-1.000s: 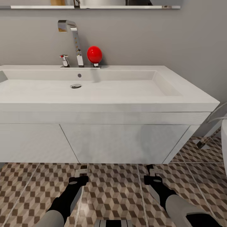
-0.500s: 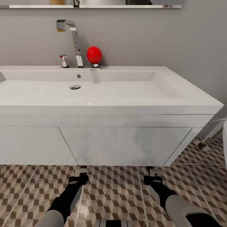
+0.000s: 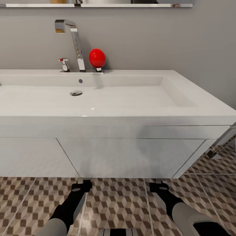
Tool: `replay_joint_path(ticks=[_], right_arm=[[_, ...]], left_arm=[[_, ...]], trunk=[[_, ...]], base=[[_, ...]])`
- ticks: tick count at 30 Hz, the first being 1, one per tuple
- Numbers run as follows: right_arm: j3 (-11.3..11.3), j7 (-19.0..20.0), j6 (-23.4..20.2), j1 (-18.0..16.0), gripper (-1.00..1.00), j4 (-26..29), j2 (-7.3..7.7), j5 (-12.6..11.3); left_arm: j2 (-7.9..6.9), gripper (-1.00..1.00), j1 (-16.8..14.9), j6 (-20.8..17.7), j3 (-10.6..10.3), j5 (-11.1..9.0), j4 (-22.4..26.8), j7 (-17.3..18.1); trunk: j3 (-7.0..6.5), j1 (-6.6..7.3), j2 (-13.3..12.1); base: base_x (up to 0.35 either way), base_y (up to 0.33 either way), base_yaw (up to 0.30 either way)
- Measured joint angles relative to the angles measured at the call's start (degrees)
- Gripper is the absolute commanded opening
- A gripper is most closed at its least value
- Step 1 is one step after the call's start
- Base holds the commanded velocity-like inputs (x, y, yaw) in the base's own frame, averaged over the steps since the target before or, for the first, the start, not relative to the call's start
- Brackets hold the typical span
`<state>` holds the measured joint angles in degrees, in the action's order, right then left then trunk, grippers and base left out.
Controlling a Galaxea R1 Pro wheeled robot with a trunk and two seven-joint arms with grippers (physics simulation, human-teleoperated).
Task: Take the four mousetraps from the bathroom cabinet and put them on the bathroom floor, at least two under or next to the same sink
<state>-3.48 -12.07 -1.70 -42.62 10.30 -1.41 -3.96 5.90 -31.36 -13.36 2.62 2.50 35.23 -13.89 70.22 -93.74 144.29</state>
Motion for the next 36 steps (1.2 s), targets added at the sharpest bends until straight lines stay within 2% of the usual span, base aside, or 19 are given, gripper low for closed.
replay_joint_path(ticks=[18,36], right_arm=[[0.0,0.0,0.0,0.0,-1.00,-0.1,0.00,0.0],[-0.1,0.8,0.0,0.0,-1.00,-0.1,0.00,0.0]], left_arm=[[0.19,-1.00,0.0,-0.5,0.1,0.0,0.0,0.0],[0.17,-1.00,0.0,-1.7,-0.2,0.0,0.3,0.0]], trunk=[[0.00,0.00,0.0],[3.98,-0.47,0.2]], base=[[0.002,0.000,0.000],[0.000,0.000,0.000]])
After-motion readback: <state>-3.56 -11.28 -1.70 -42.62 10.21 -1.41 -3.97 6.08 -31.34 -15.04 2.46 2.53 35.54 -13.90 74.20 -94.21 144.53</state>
